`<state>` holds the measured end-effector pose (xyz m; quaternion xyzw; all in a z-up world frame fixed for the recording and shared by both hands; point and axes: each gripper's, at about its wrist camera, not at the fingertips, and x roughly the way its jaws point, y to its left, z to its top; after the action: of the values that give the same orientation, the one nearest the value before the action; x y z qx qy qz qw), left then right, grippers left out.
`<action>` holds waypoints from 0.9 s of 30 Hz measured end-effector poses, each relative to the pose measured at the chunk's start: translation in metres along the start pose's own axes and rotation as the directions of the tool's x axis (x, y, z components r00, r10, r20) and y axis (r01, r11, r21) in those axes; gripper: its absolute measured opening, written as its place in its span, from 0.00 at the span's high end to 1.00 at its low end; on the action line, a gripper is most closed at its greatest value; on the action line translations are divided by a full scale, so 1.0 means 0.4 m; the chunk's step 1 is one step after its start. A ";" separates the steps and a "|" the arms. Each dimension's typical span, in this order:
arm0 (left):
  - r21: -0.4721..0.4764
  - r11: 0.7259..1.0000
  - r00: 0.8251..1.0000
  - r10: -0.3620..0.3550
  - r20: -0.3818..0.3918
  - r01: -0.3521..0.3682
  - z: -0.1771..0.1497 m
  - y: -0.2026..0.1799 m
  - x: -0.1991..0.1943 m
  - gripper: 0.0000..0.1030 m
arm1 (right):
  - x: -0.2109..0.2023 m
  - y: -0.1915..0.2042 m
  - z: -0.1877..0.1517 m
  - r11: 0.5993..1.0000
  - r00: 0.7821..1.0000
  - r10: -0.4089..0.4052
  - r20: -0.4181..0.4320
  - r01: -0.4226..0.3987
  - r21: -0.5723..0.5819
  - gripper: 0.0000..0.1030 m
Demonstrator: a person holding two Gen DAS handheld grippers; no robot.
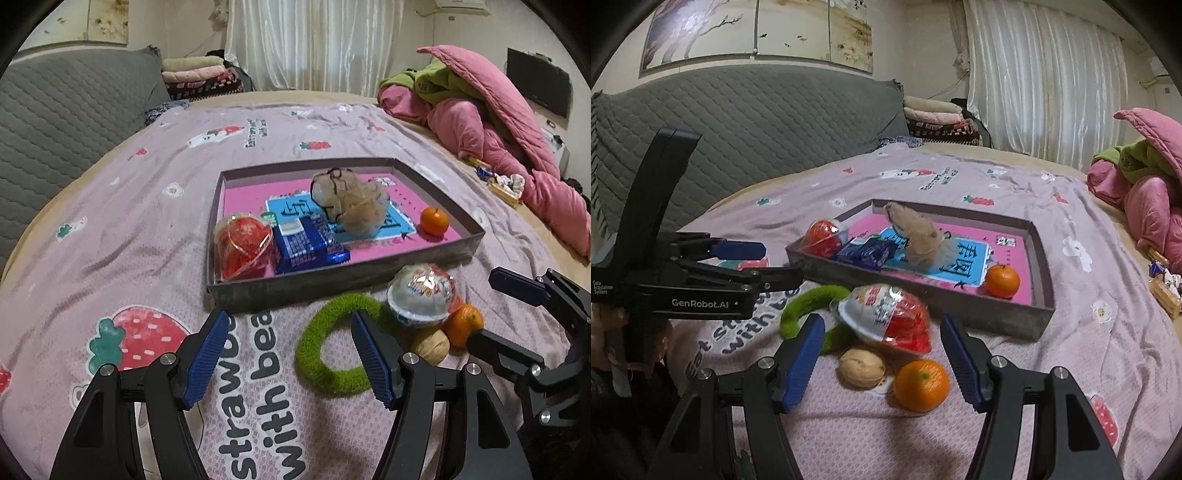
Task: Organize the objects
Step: 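Pull both grippers back from the tray toward the items on the bed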
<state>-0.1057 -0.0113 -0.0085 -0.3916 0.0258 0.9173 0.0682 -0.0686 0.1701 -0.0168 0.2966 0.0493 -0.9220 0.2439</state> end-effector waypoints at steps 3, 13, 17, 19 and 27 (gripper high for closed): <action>0.013 1.000 1.000 0.003 -0.008 -0.003 -0.008 -0.002 0.003 0.31 | 0.003 0.009 -0.009 1.000 1.000 -0.004 -0.011 0.003 -0.014 0.37; 0.044 0.999 0.999 -0.020 -0.031 0.021 -0.031 -0.031 0.009 0.31 | 0.014 -0.006 -0.024 0.999 0.999 -0.030 -0.037 0.030 -0.016 0.37; 0.063 0.997 0.999 -0.036 -0.038 0.038 -0.040 -0.049 0.010 0.31 | 0.015 -0.014 -0.033 0.999 0.998 -0.049 -0.048 0.048 -0.020 0.37; 0.071 0.997 0.998 -0.038 -0.044 0.041 -0.044 -0.057 0.012 0.31 | 0.018 -0.022 -0.035 0.998 0.997 -0.056 -0.058 0.055 -0.013 0.37; 0.097 0.993 0.997 -0.063 -0.041 0.067 -0.055 -0.083 0.008 0.31 | 0.029 -0.041 -0.049 0.997 0.993 -0.075 -0.086 0.074 -0.008 0.37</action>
<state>-0.0873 0.0199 -0.0259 -0.4057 0.0594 0.9046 0.1168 -0.0746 0.1842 -0.0402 0.3336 0.0732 -0.9167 0.2076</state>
